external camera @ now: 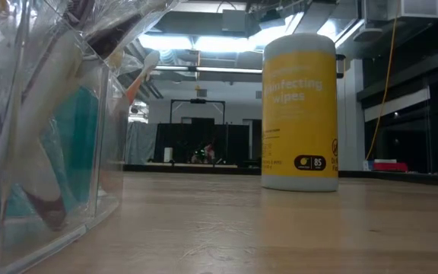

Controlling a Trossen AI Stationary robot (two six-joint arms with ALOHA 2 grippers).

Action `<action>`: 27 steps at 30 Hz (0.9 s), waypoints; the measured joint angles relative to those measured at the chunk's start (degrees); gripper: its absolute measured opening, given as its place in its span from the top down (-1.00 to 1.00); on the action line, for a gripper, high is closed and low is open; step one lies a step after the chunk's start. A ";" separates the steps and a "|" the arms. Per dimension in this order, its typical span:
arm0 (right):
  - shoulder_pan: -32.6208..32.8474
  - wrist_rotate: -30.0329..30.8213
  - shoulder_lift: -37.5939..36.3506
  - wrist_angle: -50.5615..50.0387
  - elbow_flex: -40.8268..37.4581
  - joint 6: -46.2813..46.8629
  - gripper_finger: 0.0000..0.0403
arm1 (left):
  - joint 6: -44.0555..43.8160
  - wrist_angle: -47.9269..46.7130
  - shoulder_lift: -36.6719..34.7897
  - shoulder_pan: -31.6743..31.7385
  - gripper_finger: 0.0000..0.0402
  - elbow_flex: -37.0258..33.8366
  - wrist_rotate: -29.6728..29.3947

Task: Pick & Place toothbrushing station
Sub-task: Return to Home Position

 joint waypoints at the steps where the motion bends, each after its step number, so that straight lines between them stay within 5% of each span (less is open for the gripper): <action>1: 0.00 0.22 -0.36 -0.02 0.00 -0.77 0.69 | 1.64 -0.37 -0.76 2.23 0.27 0.00 2.75; 4: 1.00 3.72 -0.64 -0.02 0.00 -0.84 0.70 | 3.88 -4.72 -4.77 7.28 0.30 0.00 6.90; 9: 4.53 10.08 0.22 0.04 0.00 3.87 0.70 | 7.03 -10.85 -14.97 9.69 0.30 -2.20 5.65; 14: 6.83 19.61 1.57 0.04 -0.04 7.99 0.70 | 7.67 1.43 -26.68 9.47 0.28 -19.95 4.59; 19: 7.16 20.28 1.23 2.12 -0.04 9.60 0.70 | 7.21 19.46 -38.07 9.97 0.28 -40.02 5.09; 27: 2.11 20.44 -1.27 4.82 -0.04 4.51 0.70 | 7.21 19.74 -47.95 14.17 0.29 -52.22 8.88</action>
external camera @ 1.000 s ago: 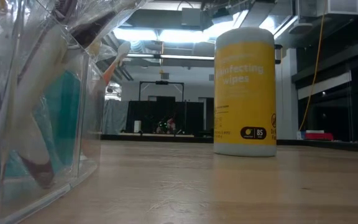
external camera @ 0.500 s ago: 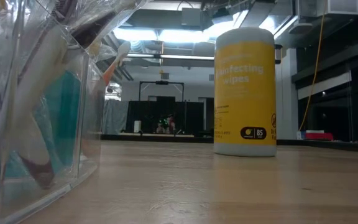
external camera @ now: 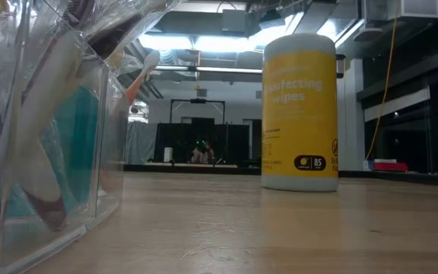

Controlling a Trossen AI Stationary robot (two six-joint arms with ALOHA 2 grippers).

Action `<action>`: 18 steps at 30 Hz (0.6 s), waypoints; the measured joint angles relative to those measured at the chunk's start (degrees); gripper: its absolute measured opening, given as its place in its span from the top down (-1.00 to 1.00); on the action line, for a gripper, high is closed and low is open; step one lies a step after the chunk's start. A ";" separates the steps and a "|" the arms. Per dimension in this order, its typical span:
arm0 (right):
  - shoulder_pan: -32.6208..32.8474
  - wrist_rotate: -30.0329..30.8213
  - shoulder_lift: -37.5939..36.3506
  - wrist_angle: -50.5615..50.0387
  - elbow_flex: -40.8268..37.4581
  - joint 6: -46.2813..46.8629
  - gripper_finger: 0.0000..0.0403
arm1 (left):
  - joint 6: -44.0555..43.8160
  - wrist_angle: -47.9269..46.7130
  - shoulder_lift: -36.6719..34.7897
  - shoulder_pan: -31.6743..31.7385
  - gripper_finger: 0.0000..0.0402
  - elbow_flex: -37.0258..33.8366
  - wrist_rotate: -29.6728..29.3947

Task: Pick & Place toothbrushing station
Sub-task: Return to Home Position

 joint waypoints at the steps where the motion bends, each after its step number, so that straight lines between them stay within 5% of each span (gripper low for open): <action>1: -0.65 0.10 -0.21 0.10 0.00 -0.62 0.70 | 0.06 -0.24 -1.32 0.88 0.29 -0.76 0.78; 10: -2.72 -0.01 -0.44 -0.03 0.00 -7.78 0.70 | 0.82 -6.95 -10.52 4.80 0.29 -5.85 5.53; 18: -2.70 -0.05 -0.44 -0.49 0.00 -13.26 0.70 | 1.78 -3.61 -18.58 4.82 0.29 -14.67 5.50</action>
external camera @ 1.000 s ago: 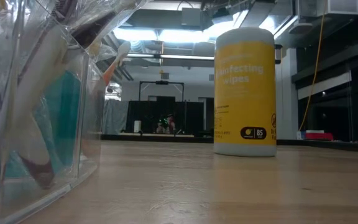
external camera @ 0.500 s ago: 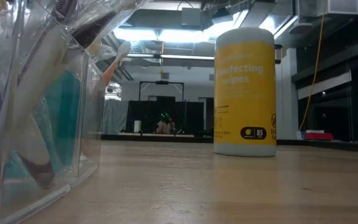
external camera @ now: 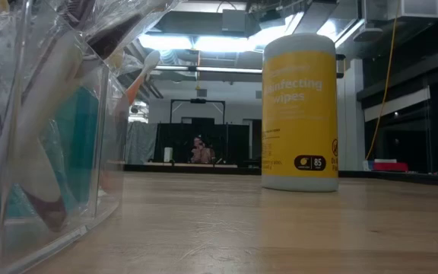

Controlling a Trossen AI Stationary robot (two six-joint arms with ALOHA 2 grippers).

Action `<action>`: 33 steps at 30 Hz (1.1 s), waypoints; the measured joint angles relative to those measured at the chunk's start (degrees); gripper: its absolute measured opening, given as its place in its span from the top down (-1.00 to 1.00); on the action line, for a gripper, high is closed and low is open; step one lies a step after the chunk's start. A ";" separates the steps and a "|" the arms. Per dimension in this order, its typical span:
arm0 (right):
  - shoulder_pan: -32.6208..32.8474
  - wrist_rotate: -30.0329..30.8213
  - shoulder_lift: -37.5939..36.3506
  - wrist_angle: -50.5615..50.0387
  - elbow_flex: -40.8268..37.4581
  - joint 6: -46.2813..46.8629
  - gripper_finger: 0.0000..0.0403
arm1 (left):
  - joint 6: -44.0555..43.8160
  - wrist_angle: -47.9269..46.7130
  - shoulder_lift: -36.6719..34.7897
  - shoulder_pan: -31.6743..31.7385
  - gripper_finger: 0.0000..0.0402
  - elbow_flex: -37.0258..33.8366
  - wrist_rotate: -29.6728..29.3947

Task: Pick & Place toothbrushing station
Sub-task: Return to Home Position

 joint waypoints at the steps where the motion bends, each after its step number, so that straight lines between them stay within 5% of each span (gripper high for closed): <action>1: 0.02 -0.01 0.00 -0.26 0.00 -0.30 0.70 | 0.01 0.25 -1.11 -0.01 0.29 -0.87 -0.14; 13: 0.07 -0.03 -0.36 -13.81 0.00 12.26 0.70 | -1.61 -2.26 -6.49 -0.01 0.29 -6.47 1.29; 21: 0.57 -0.02 -0.96 -32.06 0.00 33.71 0.70 | -1.16 -5.72 -6.49 -0.01 0.29 -6.47 -0.59; 27: 0.57 -0.05 -0.79 -46.54 0.00 51.40 0.70 | -3.03 -9.51 -6.50 -0.04 0.29 -6.44 -7.90; 33: 0.55 -0.04 -0.79 -51.01 -0.02 58.35 0.70 | -9.59 -13.03 -5.91 -0.01 0.29 -6.14 -12.82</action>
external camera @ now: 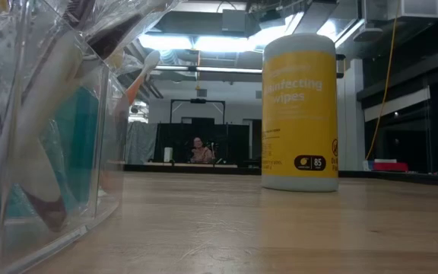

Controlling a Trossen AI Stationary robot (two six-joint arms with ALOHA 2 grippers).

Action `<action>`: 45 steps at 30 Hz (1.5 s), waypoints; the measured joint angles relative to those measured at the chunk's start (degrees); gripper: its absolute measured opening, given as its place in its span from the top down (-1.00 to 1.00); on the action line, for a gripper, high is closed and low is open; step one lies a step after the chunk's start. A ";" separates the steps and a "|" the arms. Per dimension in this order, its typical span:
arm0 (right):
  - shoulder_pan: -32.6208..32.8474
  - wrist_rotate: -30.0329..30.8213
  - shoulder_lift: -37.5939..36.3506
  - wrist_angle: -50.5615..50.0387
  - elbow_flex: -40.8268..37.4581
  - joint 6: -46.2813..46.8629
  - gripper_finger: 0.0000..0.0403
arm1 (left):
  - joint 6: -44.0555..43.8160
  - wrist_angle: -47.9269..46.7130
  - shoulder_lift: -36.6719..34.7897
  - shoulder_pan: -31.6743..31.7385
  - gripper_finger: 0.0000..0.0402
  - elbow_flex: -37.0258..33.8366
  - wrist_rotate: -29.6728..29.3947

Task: Pick & Place toothbrushing station
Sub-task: Return to Home Position

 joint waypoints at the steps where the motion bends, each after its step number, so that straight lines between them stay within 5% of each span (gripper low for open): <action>1: 0.00 0.01 0.06 -0.06 0.00 0.17 0.70 | 0.03 0.05 0.00 0.00 0.29 0.00 0.02; 7: 0.00 0.03 0.74 -0.07 -2.30 2.14 0.70 | 0.01 0.16 0.00 0.00 0.29 0.00 0.04; 18: 4.61 -0.04 -0.22 -4.47 -15.58 21.62 0.70 | 0.01 0.26 0.04 0.00 0.29 0.00 0.13; 25: 7.57 -7.26 -2.65 -8.68 -18.24 25.95 0.70 | 0.01 0.27 0.04 -0.02 0.29 0.00 0.15; 30: 6.04 -11.83 -7.57 3.76 -23.72 11.41 0.70 | 0.01 0.29 0.04 -0.02 0.29 0.00 0.17; 35: 1.93 -19.89 -15.38 28.54 -34.12 -13.27 0.70 | 0.01 0.29 0.04 -0.02 0.29 0.00 0.19; 41: -8.93 -39.64 -18.60 66.29 -45.40 -44.10 0.70 | 0.01 0.29 0.04 -0.02 0.29 0.00 0.19; 45: -18.23 -54.56 -19.50 82.55 -51.32 -53.24 0.70 | 0.01 0.29 0.04 -0.02 0.29 0.00 0.19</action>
